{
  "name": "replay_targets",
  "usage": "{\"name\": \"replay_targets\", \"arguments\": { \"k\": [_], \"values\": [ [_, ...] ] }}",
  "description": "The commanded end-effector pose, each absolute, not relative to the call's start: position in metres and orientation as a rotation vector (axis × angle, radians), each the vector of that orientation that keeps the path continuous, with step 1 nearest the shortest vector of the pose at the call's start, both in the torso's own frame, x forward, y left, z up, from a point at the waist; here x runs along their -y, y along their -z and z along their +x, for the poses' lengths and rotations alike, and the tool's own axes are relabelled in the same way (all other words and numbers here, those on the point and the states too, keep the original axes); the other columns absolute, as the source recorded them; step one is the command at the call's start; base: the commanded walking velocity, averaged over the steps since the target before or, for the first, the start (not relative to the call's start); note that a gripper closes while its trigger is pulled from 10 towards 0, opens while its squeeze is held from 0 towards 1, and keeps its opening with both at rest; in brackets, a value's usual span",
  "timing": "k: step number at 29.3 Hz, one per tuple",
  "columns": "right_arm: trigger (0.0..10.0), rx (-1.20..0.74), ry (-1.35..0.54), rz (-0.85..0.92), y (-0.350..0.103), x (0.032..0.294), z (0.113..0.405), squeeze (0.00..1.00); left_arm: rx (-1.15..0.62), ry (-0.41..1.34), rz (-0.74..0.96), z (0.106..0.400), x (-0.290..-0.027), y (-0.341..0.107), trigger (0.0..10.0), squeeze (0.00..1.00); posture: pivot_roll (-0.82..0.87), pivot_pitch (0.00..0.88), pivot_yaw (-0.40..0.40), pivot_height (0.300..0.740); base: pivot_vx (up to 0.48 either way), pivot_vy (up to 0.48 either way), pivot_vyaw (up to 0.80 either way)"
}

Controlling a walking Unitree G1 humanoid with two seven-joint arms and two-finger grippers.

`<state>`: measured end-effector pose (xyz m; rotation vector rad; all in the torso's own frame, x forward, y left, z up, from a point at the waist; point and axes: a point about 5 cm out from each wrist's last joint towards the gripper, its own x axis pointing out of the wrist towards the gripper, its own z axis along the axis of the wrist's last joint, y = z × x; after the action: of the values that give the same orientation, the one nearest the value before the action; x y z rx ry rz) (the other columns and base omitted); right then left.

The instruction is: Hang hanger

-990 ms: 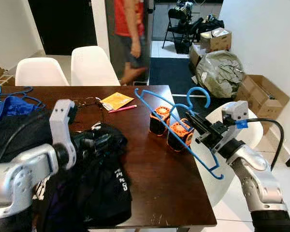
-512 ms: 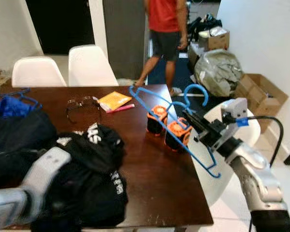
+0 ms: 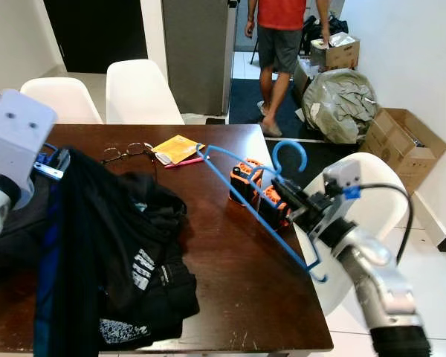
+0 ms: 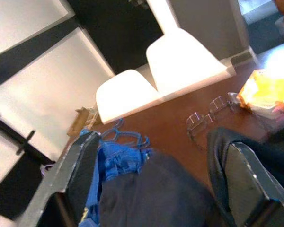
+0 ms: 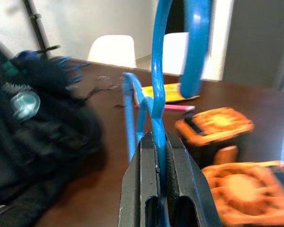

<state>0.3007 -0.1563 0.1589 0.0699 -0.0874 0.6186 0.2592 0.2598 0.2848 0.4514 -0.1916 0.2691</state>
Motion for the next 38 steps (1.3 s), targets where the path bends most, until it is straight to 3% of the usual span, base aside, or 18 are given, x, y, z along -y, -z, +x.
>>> {"name": "replay_targets", "arguments": {
  "k": [1,5,7,8,9,10,20,25,30,38],
  "values": [
    [10.0,0.090,-0.634,0.068,-0.156,0.149,0.301,0.00,0.207,-0.293,0.331,0.264,-0.260,-0.275,10.0,0.00,0.07,0.021,-0.038,0.740,0.000,0.000,0.80],
    [10.0,0.078,-0.635,0.062,-0.151,0.147,0.301,0.00,0.158,-0.162,0.260,0.275,-0.241,-0.260,10.0,0.00,0.07,0.003,-0.032,0.740,0.000,0.000,0.70],
    [10.0,0.060,-0.618,0.050,-0.146,0.148,0.302,0.00,0.056,0.064,0.263,0.279,-0.210,-0.241,10.0,0.00,0.07,0.000,-0.030,0.740,0.000,0.000,0.00],
    [10.0,0.060,-0.618,0.050,-0.146,0.148,0.302,0.00,0.056,0.064,0.263,0.279,-0.210,-0.241,10.0,0.00,0.07,0.000,-0.030,0.740,0.000,0.000,0.00],
    [10.0,0.054,-0.603,0.047,-0.144,0.150,0.304,0.00,-0.110,0.282,0.227,0.278,-0.182,-0.213,10.0,0.00,0.07,0.000,-0.027,0.740,0.000,0.000,0.00],
    [10.0,0.055,-0.600,0.049,-0.144,0.151,0.304,0.00,-0.157,0.344,0.228,0.276,-0.174,-0.205,10.0,0.00,0.07,0.000,-0.027,0.740,0.000,0.000,0.00],
    [10.0,0.060,-0.560,0.040,-0.144,0.157,0.304,0.00,-0.352,0.476,0.220,0.262,-0.153,-0.175,10.0,0.00,0.06,0.000,-0.028,0.740,0.000,0.000,0.00],
    [10.0,0.052,-0.538,0.030,-0.140,0.161,0.306,0.00,-0.180,0.493,0.133,0.264,-0.161,-0.207,10.0,0.00,0.05,0.000,-0.034,0.740,0.000,0.000,0.00],
    [10.0,0.032,-0.492,0.044,-0.131,0.167,0.309,0.00,0.192,0.555,-0.029,0.260,-0.173,-0.274,10.0,0.00,0.07,0.000,-0.038,0.740,0.000,0.000,0.00],
    [10.0,0.027,-0.440,0.088,-0.129,0.173,0.312,0.00,0.324,0.572,-0.087,0.254,-0.177,-0.293,10.0,0.00,0.05,0.000,-0.034,0.740,0.000,0.000,0.00]
  ]
}}
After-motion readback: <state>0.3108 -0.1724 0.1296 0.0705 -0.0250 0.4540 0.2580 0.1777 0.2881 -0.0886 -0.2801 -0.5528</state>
